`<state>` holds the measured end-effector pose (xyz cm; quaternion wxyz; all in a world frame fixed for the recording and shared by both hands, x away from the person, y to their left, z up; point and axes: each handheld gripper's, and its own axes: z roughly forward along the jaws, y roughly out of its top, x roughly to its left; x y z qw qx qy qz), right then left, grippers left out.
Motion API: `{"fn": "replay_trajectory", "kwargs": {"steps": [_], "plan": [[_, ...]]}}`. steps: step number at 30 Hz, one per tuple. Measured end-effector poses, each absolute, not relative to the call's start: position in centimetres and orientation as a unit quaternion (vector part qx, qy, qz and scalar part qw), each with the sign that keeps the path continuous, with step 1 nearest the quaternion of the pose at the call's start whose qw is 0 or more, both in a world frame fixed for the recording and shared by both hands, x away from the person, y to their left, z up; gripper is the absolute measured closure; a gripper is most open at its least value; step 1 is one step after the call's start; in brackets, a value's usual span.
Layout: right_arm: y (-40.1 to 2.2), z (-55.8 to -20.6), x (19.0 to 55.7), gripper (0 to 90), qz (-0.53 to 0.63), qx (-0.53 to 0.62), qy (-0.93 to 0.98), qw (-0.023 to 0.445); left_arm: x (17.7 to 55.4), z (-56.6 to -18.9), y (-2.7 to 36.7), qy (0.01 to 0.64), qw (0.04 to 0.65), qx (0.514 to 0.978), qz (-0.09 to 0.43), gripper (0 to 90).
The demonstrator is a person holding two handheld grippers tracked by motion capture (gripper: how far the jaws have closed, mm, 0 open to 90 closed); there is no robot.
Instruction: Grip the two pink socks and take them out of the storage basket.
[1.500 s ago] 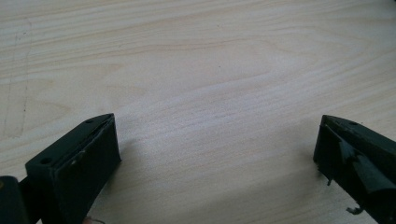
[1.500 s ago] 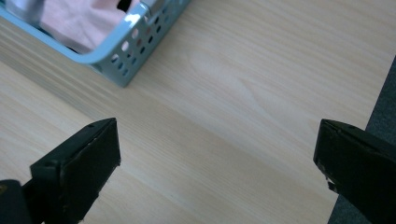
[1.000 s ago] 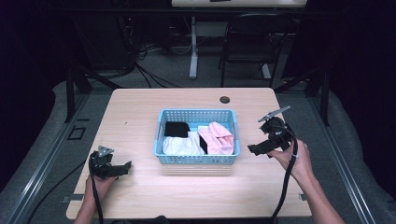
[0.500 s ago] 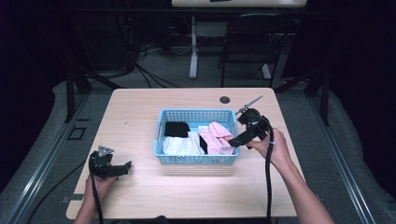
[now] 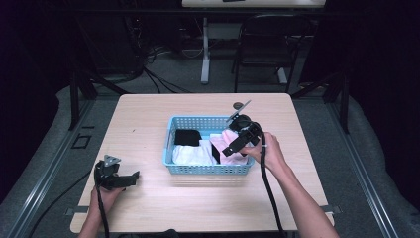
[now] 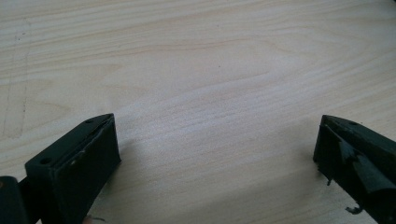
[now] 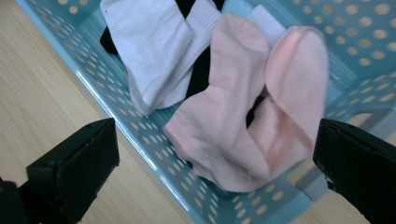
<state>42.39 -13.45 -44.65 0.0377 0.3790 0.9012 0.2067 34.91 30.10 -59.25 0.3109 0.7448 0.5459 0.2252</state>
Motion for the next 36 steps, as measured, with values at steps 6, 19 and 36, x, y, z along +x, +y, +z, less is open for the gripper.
{"fn": "replay_trajectory", "kwargs": {"steps": [6, 19, 36], "plan": [[-12.3, -46.0, 43.2, 1.8, 0.196, 0.385, 0.902, 0.025, 34.9, -59.3, 30.1, 0.545, 0.311, 0.745, 0.225, 0.3], [-11.8, -49.1, 44.3, 23.7, 0.155, 0.412, 0.898, 0.006, 34.9, -59.3, 30.1, 0.545, 0.312, 0.745, 0.224, 0.3], [-11.9, -50.6, 44.4, 75.3, 0.129, 0.427, 0.895, 0.020, 34.9, -59.3, 30.1, 0.544, 0.312, 0.746, 0.224, 0.3]]}}
